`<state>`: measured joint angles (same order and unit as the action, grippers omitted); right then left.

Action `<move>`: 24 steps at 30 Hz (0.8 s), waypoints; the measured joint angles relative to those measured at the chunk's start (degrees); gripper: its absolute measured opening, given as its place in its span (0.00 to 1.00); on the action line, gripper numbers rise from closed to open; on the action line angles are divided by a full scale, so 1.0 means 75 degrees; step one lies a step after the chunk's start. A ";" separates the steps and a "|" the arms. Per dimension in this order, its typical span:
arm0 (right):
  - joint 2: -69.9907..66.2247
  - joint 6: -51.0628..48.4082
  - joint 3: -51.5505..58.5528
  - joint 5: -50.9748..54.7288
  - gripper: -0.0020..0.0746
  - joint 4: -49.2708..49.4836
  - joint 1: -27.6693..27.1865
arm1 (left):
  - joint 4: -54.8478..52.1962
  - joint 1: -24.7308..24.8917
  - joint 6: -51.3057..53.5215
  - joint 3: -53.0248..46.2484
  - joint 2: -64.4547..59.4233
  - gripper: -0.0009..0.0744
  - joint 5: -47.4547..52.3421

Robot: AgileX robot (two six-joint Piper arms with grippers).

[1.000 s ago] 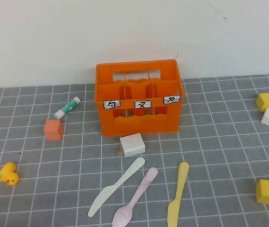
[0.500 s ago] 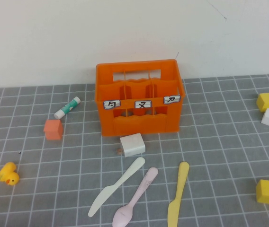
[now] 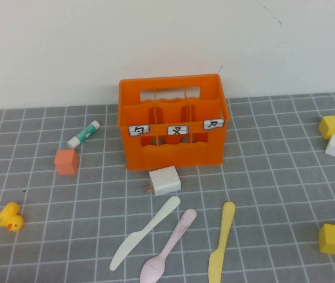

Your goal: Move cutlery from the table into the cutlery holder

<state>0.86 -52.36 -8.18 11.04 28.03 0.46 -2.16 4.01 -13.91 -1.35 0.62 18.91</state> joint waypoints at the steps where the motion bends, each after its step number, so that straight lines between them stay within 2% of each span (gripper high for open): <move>1: 0.0000 0.0634 0.0164 -0.0277 0.02 -0.0585 0.0000 | 0.0000 0.0000 0.0000 0.0000 0.0000 0.01 0.0000; 3: 0.0000 0.1711 0.0577 -0.0905 0.02 -0.1561 0.0000 | 0.0000 0.0000 0.0000 0.0000 0.0000 0.01 0.0000; 6: 0.0000 0.2296 0.1150 -0.1635 0.02 -0.1982 0.0000 | 0.0000 0.0000 0.0000 0.0000 0.0000 0.01 0.0000; 8: 0.0000 0.2482 0.1257 -0.1645 0.02 -0.2064 0.0000 | 0.0000 0.0000 0.0000 0.0000 0.0000 0.01 0.0003; 14: 0.0000 0.2889 0.1302 -0.0280 0.02 -0.2423 0.0000 | 0.0000 0.0000 0.0000 0.0000 0.0000 0.01 0.0016; 19: 0.0000 0.4181 0.1302 0.0893 0.02 -0.3435 0.0000 | 0.0000 0.0000 0.0000 0.0000 0.0000 0.01 0.0019; 24: 0.0000 0.4918 0.1302 0.1044 0.02 -0.3872 0.0000 | 0.0000 0.0000 0.0000 0.0000 0.0000 0.01 0.0032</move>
<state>0.86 -15.48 1.59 18.88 -1.01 0.46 -2.16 4.01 -13.91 -1.35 0.62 19.16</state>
